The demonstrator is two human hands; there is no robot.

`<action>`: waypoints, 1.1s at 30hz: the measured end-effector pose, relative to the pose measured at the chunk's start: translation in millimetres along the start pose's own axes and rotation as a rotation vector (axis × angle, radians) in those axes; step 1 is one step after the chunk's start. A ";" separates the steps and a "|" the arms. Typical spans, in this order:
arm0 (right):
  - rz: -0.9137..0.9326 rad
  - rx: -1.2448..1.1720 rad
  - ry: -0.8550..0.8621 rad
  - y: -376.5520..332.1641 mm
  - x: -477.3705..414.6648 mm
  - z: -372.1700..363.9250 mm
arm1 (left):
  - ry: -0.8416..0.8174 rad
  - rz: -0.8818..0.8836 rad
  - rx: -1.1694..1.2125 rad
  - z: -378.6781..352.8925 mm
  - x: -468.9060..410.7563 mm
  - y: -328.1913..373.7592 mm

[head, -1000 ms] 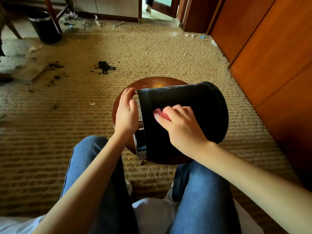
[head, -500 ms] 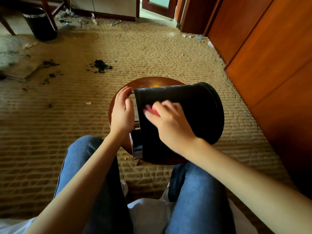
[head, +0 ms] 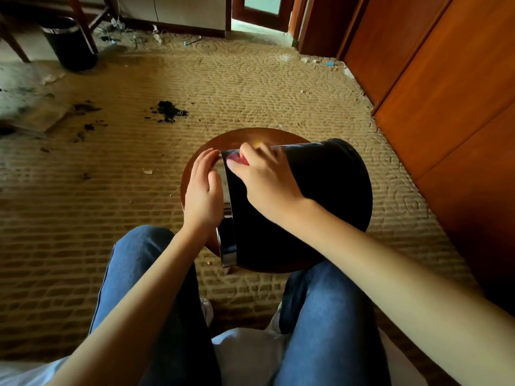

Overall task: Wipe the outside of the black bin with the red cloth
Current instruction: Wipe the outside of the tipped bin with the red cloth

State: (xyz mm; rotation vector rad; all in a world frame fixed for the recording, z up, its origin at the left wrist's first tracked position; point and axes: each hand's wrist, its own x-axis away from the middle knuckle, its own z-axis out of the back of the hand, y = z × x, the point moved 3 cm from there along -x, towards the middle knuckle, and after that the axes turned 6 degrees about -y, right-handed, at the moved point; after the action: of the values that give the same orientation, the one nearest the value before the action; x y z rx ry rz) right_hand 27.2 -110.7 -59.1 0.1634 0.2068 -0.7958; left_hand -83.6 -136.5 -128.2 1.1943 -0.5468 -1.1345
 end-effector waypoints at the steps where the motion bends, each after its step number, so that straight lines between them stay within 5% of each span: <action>1: 0.019 -0.029 0.067 -0.5 15.2 -2.0 | -0.002 0.015 0.012 -0.1 -3.9 -0.2; 6: 0.207 0.043 0.171 -1.9 70.9 -4.5 | -0.007 0.052 0.049 -0.8 -11.2 -2.1; 14: 0.032 0.088 0.116 -16.6 -1.9 -0.9 | -0.006 -0.064 0.024 0.0 23.7 2.1; 22: 0.134 -0.074 0.091 37.4 73.9 -1.0 | -0.030 0.029 0.001 1.4 -1.2 -0.1; 28: -0.439 -0.136 0.003 136.4 88.0 19.7 | -0.002 0.001 0.019 -1.2 1.3 1.0; 33: -0.204 0.002 0.135 50.7 65.0 2.2 | 0.019 0.039 0.031 -1.5 -2.1 1.4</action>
State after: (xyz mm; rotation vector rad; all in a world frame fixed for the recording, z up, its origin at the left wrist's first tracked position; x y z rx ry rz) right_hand 108.3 -121.1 -69.4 0.2006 0.3544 -0.9884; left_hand -82.6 -133.9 -127.0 1.2153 -0.5727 -1.0845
